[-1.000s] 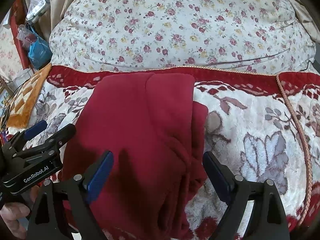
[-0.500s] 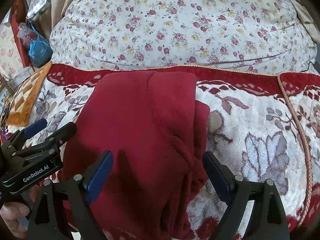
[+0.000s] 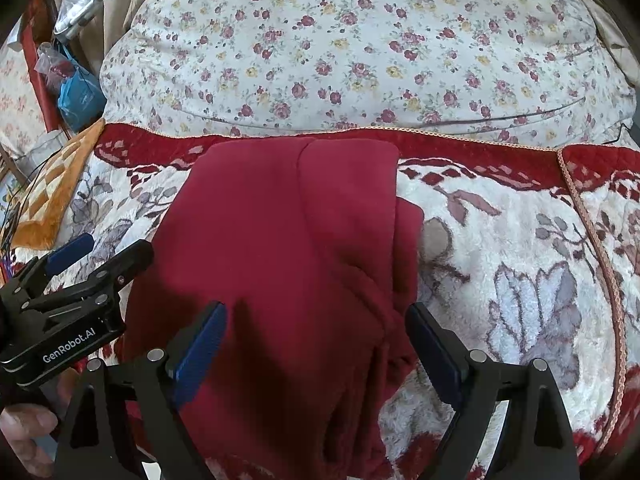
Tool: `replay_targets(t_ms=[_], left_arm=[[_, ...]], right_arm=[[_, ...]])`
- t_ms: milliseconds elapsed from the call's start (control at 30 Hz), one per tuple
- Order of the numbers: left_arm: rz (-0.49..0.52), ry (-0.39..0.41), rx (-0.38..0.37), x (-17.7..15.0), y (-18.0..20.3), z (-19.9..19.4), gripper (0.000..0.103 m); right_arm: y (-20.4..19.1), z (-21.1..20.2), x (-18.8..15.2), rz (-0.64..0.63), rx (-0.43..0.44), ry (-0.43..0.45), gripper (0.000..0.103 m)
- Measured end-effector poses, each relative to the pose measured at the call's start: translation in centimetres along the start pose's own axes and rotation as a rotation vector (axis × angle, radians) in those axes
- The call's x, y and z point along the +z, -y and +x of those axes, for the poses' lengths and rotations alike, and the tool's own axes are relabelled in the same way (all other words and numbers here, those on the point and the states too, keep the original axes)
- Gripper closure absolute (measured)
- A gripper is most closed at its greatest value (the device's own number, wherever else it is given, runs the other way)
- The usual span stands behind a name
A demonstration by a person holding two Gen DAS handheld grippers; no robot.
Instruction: Fold small clothes
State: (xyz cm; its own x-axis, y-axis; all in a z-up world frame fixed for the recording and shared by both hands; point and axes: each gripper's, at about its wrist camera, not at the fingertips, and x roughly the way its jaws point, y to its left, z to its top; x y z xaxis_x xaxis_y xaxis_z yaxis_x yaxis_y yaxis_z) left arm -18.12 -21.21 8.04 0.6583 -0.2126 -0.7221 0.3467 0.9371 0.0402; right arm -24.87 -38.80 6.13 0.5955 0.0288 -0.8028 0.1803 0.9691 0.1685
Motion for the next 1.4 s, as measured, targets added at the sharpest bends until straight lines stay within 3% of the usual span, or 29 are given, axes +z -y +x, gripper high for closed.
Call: replay_targets(t_ms=[1400], left_arm=[[0.033,0.028,-0.007,-0.45,0.49,-0.36,0.011]], right_arm=[[0.08,0.23,0.11,0.013,0.003,-0.008,0.009]])
